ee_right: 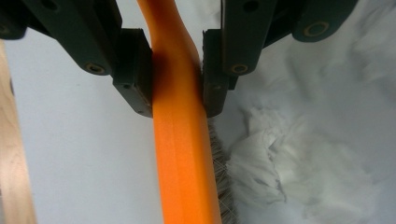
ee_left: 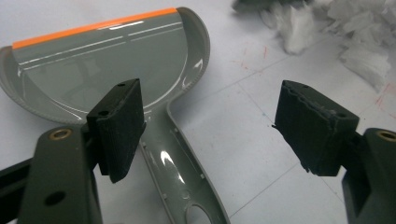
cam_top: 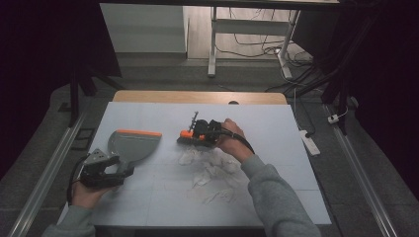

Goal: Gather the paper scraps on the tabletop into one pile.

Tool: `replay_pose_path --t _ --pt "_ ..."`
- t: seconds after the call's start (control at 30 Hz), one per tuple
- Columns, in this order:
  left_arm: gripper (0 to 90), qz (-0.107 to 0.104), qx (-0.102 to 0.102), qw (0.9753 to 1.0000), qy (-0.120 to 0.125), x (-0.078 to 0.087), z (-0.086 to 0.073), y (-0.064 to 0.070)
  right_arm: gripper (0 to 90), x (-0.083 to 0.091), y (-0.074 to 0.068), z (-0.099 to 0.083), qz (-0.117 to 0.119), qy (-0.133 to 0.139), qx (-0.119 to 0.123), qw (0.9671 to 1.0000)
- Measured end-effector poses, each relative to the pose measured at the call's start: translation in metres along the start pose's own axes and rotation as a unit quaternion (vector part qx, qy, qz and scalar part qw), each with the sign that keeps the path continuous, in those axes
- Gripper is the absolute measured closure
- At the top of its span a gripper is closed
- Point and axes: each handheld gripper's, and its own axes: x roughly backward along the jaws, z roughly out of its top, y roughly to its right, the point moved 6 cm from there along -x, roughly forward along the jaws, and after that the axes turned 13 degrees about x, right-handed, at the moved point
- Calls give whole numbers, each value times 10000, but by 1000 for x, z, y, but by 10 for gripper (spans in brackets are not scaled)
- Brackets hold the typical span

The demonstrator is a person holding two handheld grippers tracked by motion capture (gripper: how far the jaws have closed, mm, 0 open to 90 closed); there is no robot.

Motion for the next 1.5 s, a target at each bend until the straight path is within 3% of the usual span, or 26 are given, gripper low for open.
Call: replay_pose_path --t 0.2,0.3,0.43,0.53,0.6,0.7,0.77,0.87,0.93,1.03,1.13,1.23,1.3,1.33,1.37,1.4,1.47,1.5 --pt "254 0 -5 10000 14 0 0 0 676 18 -23 -12 227 243 29 9994" --pt "254 5 -1 10000 15 0 0 0 675 31 -22 -18 -48 438 -167 9989" --pt "254 -10 24 10000 46 1 1 0 675 50 -9 -22 -255 865 -545 9944" --pt "254 -2 25 10000 63 1 1 0 675 61 -4 -23 -288 1138 -850 9894" --pt "254 -4 29 10000 62 1 1 0 675 68 -6 -18 -252 1428 -1154 9827" --pt "254 2 44 10000 44 0 1 -1 675 79 -22 -1 60 1754 -1262 9763" --pt "254 5 28 10000 41 0 0 0 675 82 -37 13 323 1833 -1274 9742" --pt "254 15 16 10000 42 0 0 1 675 81 -54 30 676 1998 -1318 9686" --pt "254 15 16 10000 52 0 0 3 675 77 -64 42 973 2148 -1481 9605" --pt "254 9 -19 10000 33 -1 0 4 675 64 -72 53 1092 2076 -1576 9593" --pt "254 36 -28 10000 13 -1 0 3 675 43 -74 59 1344 2059 -1850 9515" --pt "254 36 3 10000 27 -1 -1 2 675 24 -72 55 1401 1908 -2021 9503" --pt "254 33 8 10000 29 -1 -1 1 676 17 -70 45 1293 1734 -2110 9533" --pt "254 32 7 10000 24 -1 -1 1 676 16 -68 38 1297 1679 -2208 9519" --pt "254 33 10 10000 10 -1 -1 1 676 15 -66 30 1369 1677 -2378 9469" --pt "254 23 16 10000 1 -2 -1 1 676 16 -65 21 1368 1653 -2494 9443" --pt "254 28 2 10000 -13 -2 -2 1 676 19 -62 4 1233 1525 -2569 9463" --pt "254 22 -1 10000 -27 -3 -2 1 676 22 -61 -4 1213 1508 -2645 9448"
